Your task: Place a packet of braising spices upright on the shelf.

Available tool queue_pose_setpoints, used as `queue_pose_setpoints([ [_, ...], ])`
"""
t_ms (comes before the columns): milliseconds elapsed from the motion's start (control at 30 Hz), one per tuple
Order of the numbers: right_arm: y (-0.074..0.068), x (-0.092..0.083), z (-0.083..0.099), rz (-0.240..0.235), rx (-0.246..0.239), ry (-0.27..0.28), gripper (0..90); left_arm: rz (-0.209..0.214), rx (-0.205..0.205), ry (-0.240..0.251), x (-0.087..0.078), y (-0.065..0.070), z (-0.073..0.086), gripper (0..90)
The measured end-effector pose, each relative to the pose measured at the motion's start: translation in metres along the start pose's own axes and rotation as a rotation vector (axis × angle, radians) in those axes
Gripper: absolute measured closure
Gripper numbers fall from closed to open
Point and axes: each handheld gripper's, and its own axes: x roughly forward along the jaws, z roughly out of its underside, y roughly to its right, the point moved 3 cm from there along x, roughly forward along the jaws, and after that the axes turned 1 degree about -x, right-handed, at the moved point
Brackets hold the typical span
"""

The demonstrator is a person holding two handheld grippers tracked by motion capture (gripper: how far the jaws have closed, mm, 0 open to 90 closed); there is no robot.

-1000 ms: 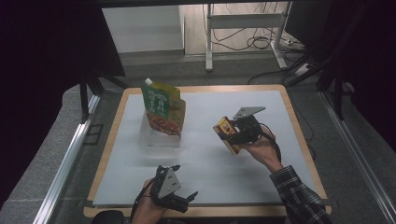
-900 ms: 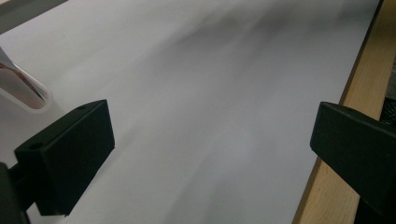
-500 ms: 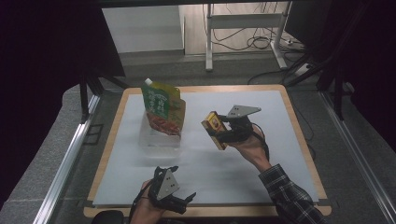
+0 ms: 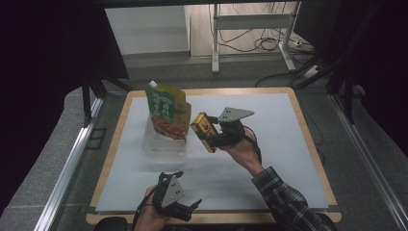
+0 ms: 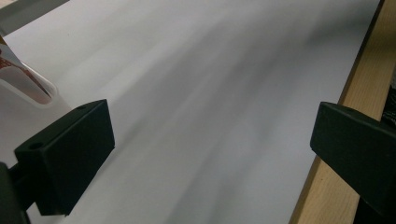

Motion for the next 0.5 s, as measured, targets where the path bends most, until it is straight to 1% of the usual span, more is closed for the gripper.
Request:
queue_pose_setpoints([
  [67, -0.004, 0.005, -0.003, -0.010, -0.005, 0.005, 31.8, 0.001, -0.008, 0.009, 0.000, 0.001, 0.000, 0.0],
  [100, -0.005, 0.008, -0.004, -0.016, -0.006, 0.008, 31.8, 0.001, -0.002, 0.006, -0.001, 0.001, 0.000, 0.0],
  [133, -0.006, 0.010, -0.005, -0.020, -0.006, 0.012, 31.8, 0.003, -0.011, 0.013, -0.001, 0.001, 0.000, 0.0],
  [267, -0.011, 0.019, -0.008, -0.031, -0.010, 0.026, 31.9, 0.008, -0.008, 0.010, -0.003, 0.001, 0.000, 0.0],
  [300, -0.012, 0.022, -0.009, -0.039, -0.008, 0.032, 31.8, 0.010, -0.017, 0.018, -0.002, 0.001, 0.000, 0.0],
  [433, -0.015, 0.031, -0.012, -0.059, 0.003, 0.048, 31.8, 0.013, -0.019, 0.023, -0.003, 0.002, -0.001, 0.0],
  [500, -0.018, 0.037, -0.013, -0.065, -0.003, 0.051, 31.9, 0.015, -0.018, 0.022, -0.002, 0.003, -0.001, 0.0],
])
